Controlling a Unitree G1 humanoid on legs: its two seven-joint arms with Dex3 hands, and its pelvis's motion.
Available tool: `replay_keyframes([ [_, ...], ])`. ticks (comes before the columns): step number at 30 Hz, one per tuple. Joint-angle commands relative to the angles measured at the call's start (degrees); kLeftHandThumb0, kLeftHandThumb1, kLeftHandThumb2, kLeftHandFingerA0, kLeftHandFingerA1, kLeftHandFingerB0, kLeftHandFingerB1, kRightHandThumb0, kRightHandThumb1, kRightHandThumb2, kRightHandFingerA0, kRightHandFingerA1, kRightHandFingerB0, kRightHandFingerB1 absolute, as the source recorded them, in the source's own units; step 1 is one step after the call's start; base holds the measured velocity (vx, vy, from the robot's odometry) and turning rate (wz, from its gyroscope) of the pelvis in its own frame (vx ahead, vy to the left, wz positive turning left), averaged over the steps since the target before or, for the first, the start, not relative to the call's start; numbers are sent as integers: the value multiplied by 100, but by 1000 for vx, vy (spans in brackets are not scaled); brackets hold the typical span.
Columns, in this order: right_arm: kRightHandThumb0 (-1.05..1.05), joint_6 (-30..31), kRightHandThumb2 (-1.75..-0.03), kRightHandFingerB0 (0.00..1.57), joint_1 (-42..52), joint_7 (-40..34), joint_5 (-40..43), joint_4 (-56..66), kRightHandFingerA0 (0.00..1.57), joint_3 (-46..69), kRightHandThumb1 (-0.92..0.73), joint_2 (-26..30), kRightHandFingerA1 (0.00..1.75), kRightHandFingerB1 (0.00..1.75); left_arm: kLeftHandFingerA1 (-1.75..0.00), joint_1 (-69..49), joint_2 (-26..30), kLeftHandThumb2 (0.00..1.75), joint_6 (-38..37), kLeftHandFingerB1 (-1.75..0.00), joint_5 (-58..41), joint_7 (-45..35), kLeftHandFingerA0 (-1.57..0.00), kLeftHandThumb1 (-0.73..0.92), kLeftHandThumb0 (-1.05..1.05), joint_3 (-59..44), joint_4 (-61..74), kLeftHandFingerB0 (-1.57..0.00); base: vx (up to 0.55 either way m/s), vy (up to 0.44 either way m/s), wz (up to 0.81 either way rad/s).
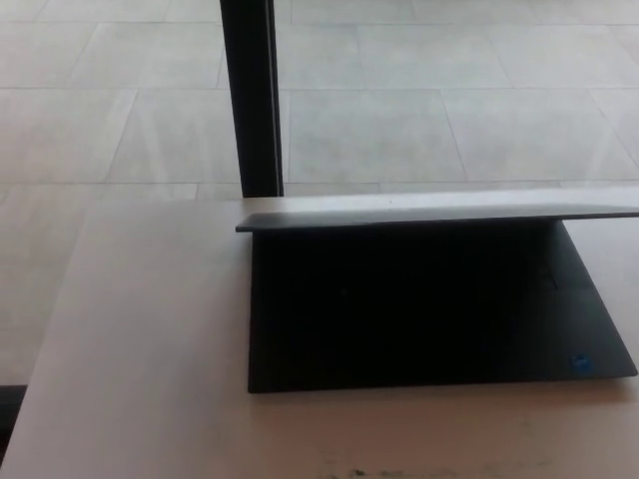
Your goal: The robot uses its right hand to push down on the lid of a laptop kept in the middle of the desk to close it
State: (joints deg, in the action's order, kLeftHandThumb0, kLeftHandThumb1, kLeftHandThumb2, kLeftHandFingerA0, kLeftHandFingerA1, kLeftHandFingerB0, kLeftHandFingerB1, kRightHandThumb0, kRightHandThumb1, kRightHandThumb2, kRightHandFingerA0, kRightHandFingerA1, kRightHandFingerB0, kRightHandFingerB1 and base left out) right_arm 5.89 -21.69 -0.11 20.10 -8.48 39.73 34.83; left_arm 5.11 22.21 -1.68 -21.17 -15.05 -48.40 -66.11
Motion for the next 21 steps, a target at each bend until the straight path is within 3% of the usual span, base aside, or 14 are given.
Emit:
replay_keyframes([
  [1, -90, 171, -71, 27, -697, 600, -1014, 702, 36, -1986, -92, 225, 47, 30, -103, -17, 159, 80, 3, -159, -419, -220, -13, 77, -105, -90, -75, -10, 0, 0, 0],
  [3, -91, -111, -69, 26, -848, 853, -1312, 545, 35, -2519, -92, 209, 47, 29, -106, -40, 143, 84, -24, -161, -393, -207, -20, 80, -105, -51, -34, -10, 0, 0, 0],
  [4, -92, -250, -69, 27, -925, 907, -1449, 426, 36, -2742, -92, 162, 47, 29, -100, -21, 162, 85, -19, -162, -414, -215, -12, 77, -105, -74, -94, -11, 0, 0, 0],
  [9, -94, -540, -72, 29, -1211, 1053, -2181, 201, 38, -3814, -92, 95, 53, 33, -104, -37, 159, 83, 2, -163, -461, -208, -13, 75, -105, -110, -87, -15, 0, 0, 0],
  [10, -93, -638, -89, 26, -1234, 1119, -2435, 119, 35, -4171, -74, 65, 54, 39, -107, -62, 144, 88, -23, -162, -447, -242, -13, 79, -105, -90, -55, -11, 0, 0, 0],
  [11, -85, -754, -68, 30, -1266, 1102, -2613, 23, 40, -4366, -92, 60, 50, 31, -104, -78, 148, 83, -22, -162, -456, -247, -12, 76, -105, -98, -54, -14, 0, 0, 0],
  [16, -89, -1119, -70, 31, -1294, 1010, -3131, -469, 39, -5095, -92, 58, 45, 31, -105, -117, 150, 88, -36, -161, -474, -254, -14, 79, -105, -102, -31, -11, 0, 0, 0],
  [17, -95, -1178, -87, 28, -1283, 966, -3192, -551, 36, -5201, -78, 35, 50, 37, -104, -120, 154, 83, -37, -162, -459, -233, -15, 76, -105, -86, -37, -14, 0, 0, 0],
  [18, -88, -1248, -71, 33, -1260, 922, -3396, -688, 37, -5451, -92, 35, 50, 33, -105, -104, 159, 81, -15, -164, -498, -225, -14, 75, -105, -115, -60, -12, 0, 0, 0],
  [19, -88, -1260, -71, 33, -1267, 900, -3408, -714, 37, -5502, -92, 47, 50, 33, -105, -103, 159, 81, -13, -164, -506, -224, -14, 75, -105, -116, -63, -12, 0, 0, 0],
  [20, -94, -1298, -90, 28, -1196, 924, -3507, -794, 33, -5679, -76, 37, 54, 40, -102, -119, 169, 85, -39, -161, -436, -205, -13, 78, -105, -45, -22, -12, 0, 0, 0],
  [21, -94, -1309, -90, 28, -1200, 906, -3507, -817, 33, -5728, -76, 50, 54, 40, -102, -122, 171, 85, -42, -161, -435, -202, -13, 78, -105, -32, -18, -12, 0, 0, 0],
])
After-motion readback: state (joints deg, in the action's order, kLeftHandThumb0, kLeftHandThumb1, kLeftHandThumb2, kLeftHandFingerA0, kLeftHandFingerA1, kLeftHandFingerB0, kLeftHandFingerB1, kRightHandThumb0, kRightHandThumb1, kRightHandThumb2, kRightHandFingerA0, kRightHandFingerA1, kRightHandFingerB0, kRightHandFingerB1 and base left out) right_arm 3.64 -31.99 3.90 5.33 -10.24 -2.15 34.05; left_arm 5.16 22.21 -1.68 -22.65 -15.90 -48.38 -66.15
